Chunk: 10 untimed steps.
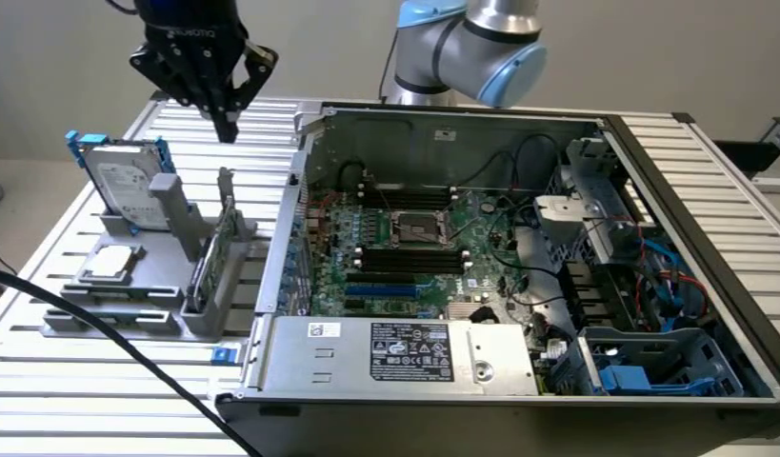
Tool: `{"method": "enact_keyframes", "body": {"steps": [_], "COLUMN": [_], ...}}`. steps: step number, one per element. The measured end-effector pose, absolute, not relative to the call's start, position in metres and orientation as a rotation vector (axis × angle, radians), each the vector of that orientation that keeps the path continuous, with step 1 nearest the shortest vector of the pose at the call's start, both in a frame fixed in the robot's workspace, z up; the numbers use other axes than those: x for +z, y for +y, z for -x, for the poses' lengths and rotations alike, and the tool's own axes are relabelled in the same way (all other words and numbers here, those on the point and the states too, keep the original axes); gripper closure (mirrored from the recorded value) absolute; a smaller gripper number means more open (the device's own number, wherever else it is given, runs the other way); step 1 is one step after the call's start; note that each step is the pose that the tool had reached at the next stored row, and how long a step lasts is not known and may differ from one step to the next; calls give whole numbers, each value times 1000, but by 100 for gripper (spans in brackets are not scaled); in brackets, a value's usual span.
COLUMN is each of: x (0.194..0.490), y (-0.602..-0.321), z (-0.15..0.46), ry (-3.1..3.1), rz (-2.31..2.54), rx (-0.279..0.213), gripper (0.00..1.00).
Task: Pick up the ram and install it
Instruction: 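Reach for the ram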
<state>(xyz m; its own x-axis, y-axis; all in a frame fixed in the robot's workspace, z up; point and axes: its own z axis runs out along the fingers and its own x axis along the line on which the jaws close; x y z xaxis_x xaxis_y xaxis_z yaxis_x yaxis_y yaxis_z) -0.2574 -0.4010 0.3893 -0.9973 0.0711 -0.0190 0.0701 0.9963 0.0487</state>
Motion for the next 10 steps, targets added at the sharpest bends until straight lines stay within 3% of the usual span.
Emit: {"method": "enact_keyframes", "body": {"steps": [10], "x": [382], "y": [-404], "z": [303], "ry": [3118], "rz": [-110], "rx": [75], "gripper": [89]}}
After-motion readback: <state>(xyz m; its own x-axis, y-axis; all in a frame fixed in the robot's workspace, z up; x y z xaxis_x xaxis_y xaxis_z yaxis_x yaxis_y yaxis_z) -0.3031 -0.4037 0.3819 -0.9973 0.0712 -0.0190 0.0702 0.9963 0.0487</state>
